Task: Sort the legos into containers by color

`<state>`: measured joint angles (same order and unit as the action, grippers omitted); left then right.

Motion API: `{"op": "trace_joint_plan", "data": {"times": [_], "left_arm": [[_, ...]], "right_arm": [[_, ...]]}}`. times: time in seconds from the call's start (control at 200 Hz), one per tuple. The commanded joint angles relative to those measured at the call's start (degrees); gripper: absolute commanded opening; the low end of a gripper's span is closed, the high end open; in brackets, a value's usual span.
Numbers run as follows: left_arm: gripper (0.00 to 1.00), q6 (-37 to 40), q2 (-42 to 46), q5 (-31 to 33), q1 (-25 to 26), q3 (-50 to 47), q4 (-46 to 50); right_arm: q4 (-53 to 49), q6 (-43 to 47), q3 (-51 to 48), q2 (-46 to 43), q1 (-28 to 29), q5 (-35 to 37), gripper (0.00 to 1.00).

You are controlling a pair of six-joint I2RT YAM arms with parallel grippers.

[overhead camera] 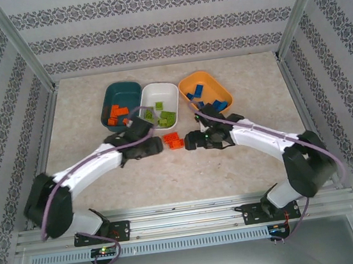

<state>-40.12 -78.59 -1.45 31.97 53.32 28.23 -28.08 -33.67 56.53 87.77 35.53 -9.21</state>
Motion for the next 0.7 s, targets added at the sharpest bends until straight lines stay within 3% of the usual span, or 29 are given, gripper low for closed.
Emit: {"op": "trace_joint_plan", "data": {"times": [0.0,0.125,0.3,0.54,0.694], "left_arm": [[0.51,6.11,6.36,-0.69,-8.34,0.18,5.67],[0.51,11.97,5.0,-1.84,-16.9,7.11,8.81],[0.52,15.48,-3.65,-5.59,-23.57,15.66,7.62],[0.52,17.05,-15.78,-8.5,-26.5,24.07,6.22],[0.52,18.18,-22.73,-9.4,-26.56,29.59,6.82]], "right_arm": [[-3.09,-1.7,6.08,5.88,4.09,4.01,0.82],[-6.16,-2.28,13.51,14.42,7.58,6.86,0.82],[-8.89,-3.07,20.16,21.72,9.58,10.22,0.82],[-10.48,-3.42,24.55,27.35,10.31,12.41,0.82],[-10.17,-3.49,25.9,29.1,10.26,14.69,0.76]]}}
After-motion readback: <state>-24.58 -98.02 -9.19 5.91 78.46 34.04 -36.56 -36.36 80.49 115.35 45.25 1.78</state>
